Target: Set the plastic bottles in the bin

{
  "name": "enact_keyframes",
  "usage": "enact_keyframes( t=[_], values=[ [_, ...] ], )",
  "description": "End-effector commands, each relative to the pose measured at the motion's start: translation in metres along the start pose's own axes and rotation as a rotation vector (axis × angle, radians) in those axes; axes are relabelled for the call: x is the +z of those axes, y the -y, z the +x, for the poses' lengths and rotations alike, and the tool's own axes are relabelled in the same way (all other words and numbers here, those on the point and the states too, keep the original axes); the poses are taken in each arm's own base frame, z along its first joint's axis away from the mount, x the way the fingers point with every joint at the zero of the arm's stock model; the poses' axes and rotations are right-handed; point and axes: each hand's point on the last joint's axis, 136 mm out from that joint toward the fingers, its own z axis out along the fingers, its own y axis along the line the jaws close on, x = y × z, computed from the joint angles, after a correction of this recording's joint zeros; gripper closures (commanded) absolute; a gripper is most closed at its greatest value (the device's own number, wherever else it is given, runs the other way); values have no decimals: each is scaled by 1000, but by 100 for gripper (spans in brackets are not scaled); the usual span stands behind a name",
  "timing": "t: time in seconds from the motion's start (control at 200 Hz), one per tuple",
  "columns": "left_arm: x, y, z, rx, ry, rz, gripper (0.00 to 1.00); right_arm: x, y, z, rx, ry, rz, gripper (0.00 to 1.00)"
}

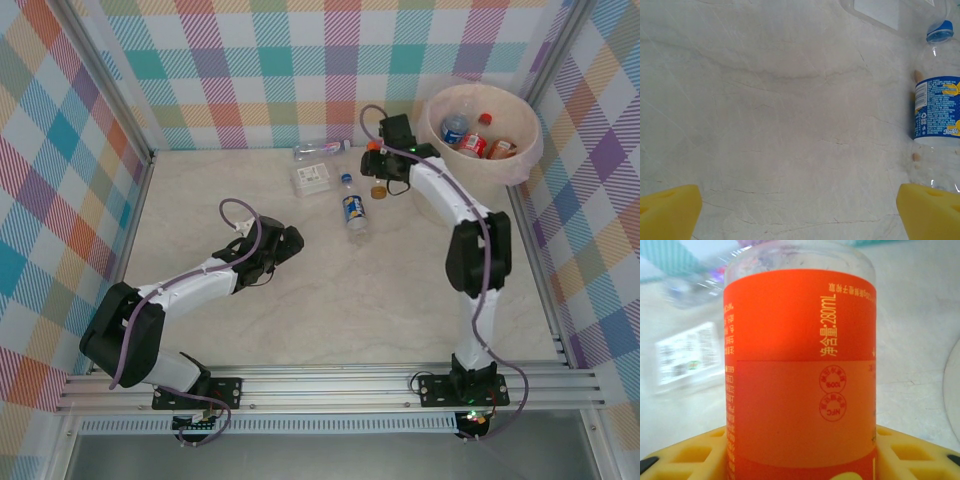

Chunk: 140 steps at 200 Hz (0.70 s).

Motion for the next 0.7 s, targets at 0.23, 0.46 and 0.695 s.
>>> enact_keyframes(
  t=[0.23, 0.46, 0.695],
  values=[
    [-1, 23, -4, 17, -7, 121, 0, -139, -28, -47, -141, 210, -187, 57],
    [5, 56, 6, 65, -60, 223, 0, -189, 26, -86, -72, 316, -157, 55],
    [9, 94, 26, 196, -112, 246, 0, -199, 97, -121, 104, 354, -103, 54]
  ],
)
